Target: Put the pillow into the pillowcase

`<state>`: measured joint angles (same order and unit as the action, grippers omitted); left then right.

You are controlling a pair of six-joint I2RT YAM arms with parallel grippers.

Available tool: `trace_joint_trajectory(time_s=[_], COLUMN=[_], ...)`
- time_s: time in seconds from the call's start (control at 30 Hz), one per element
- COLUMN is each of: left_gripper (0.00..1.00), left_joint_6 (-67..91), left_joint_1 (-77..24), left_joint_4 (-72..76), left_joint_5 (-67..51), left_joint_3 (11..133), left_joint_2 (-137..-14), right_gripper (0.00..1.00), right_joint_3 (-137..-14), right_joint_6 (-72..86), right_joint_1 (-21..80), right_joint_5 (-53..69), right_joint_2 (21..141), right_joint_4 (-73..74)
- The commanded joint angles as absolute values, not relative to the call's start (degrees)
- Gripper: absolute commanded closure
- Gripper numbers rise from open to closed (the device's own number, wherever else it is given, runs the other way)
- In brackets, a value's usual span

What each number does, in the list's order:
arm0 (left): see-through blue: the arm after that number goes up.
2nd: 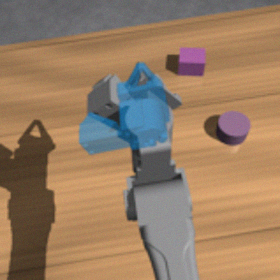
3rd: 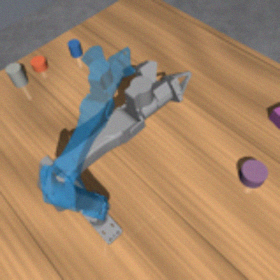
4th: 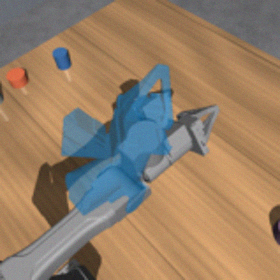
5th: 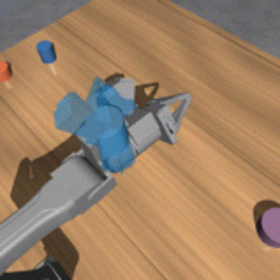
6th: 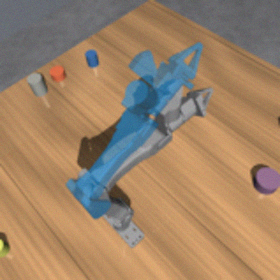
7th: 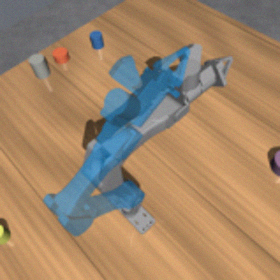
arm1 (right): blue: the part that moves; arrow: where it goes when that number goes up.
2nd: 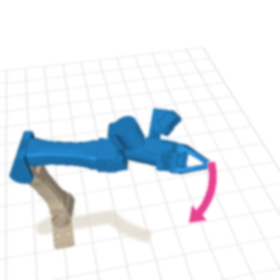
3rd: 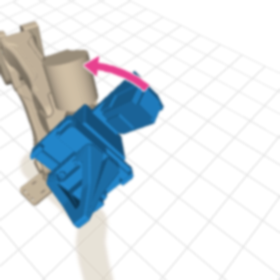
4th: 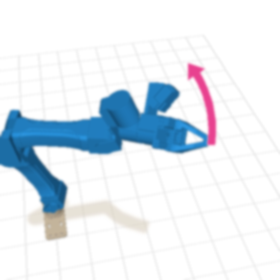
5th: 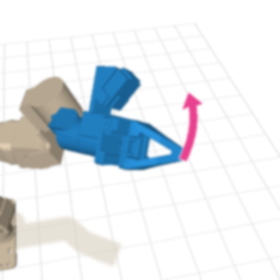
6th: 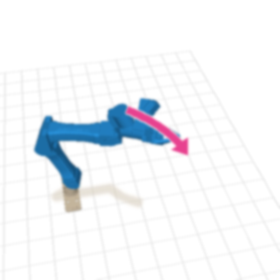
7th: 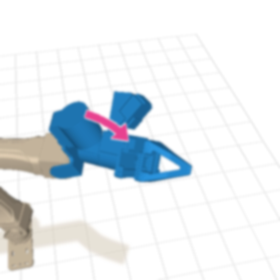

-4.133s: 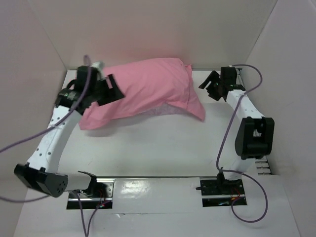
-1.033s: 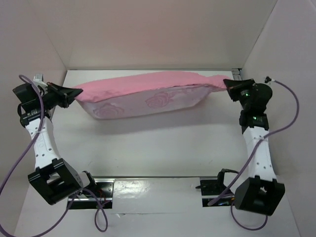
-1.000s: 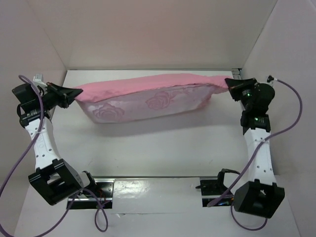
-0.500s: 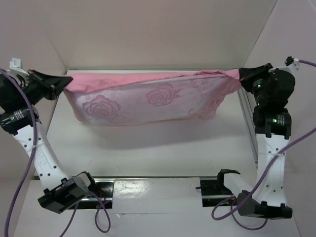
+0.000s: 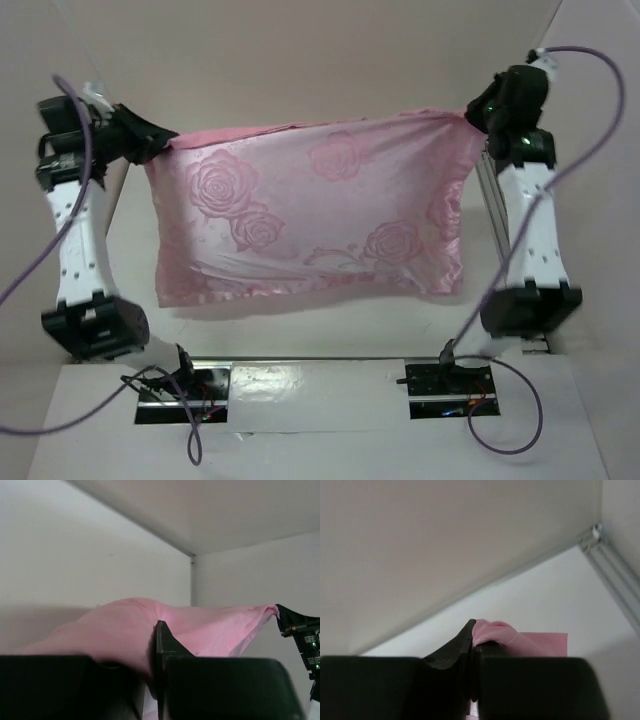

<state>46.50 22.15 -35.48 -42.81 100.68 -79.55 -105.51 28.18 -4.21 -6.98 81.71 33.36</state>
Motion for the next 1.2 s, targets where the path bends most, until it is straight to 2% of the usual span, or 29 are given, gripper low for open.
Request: trace_joint_trajectory(time_s=[0.0,0.03,0.07,0.1,0.13,0.2,0.23,0.27,0.43,0.6,0.77,0.87,0.93,1.03,1.07,1.1,1.17], left_gripper=[0.74,0.37,0.31,0.27,0.27,0.25,0.25,0.21,0.24,0.24,0.24,0.25,0.25,0.25,0.26,0.26,0.27], left_joint_6=[39.21,38.33,36.06,34.99,33.85,32.44,32.43,32.43,31.29,32.51,33.13,34.63,35.42,35.42,35.42,34.90,34.89], left_joint_1=[18.38,17.41,15.66,14.86,14.16,12.14,11.61,11.60,6.69,3.26,1.15,-0.43,-0.44,-0.97,-1.58,-1.58,-2.10], left_joint_4=[-34.19,-34.97,-37.16,-39.61,-41.81,-43.42,-43.42,-43.42,-42.89,-41.05,-39.73,-35.52,-33.67,-30.24,-30.23,-30.23,-30.23], left_joint_5=[-26.20,-25.50,-25.49,-24.27,-21.73,-16.73,-16.70,-13.57,-9.06,-6.42,-5.10,-2.91,-3.24,-4.04,-4.57,-4.57,-5.19], left_joint_3=[99.23,101.32,102.90,105.18,109.21,109.17,108.64,107.94,103.02,93.44,89.04,85.79,83.50,80.43,79.90,79.20,78.49], left_joint_2=[-89.71,-92.26,-97.07,-99.21,-100.79,-100.64,-99.68,-98.54,-92.73,-85.70,-85.77,-87.62,-88.50,-90.43,-91.83,-92.37,-92.98], right_gripper=[0.80,0.64,0.50,0.25,0.18,0.11,0.10,0.10,0.10,0.07,0.02,0.02,0.02,0.02,0.10,0.10,0.25], right_joint_3=[-109.85,-111.69,-114.67,-115.74,-116.36,-110.70,-110.65,-106.56,-98.19,-93.16,-97.29,-99.75,-99.76,-101.51,-98.47,-98.44,-89.60], right_joint_6=[24.87,24.87,26.35,26.37,26.37,26.37,26.37,26.37,23.82,18.91,16.26,16.25,16.87,17.40,18.01,18.02,21.35], right_joint_1=[-5.10,-5.10,-4.05,-4.04,-3.09,-1.06,-1.05,-1.05,-0.53,3.94,8.43,9.58,9.58,10.10,10.63,10.63,12.03], right_joint_5=[-8.11,-7.39,-7.38,-8.08,-9.04,-12.20,-12.22,-12.22,-10.12,-3.88,-0.62,-0.62,3.75,6.94,7.64,8.34,9.84], right_joint_2=[97.97,100.70,104.55,105.55,105.56,102.86,101.09,99.42,92.12,90.53,98.24,105.89,108.71,112.85,112.24,111.37,106.04], right_joint_4=[37.16,38.05,39.10,39.98,40.86,38.00,36.49,35.34,33.93,33.40,35.33,34.63,31.48,35.68,35.68,35.68,34.47])
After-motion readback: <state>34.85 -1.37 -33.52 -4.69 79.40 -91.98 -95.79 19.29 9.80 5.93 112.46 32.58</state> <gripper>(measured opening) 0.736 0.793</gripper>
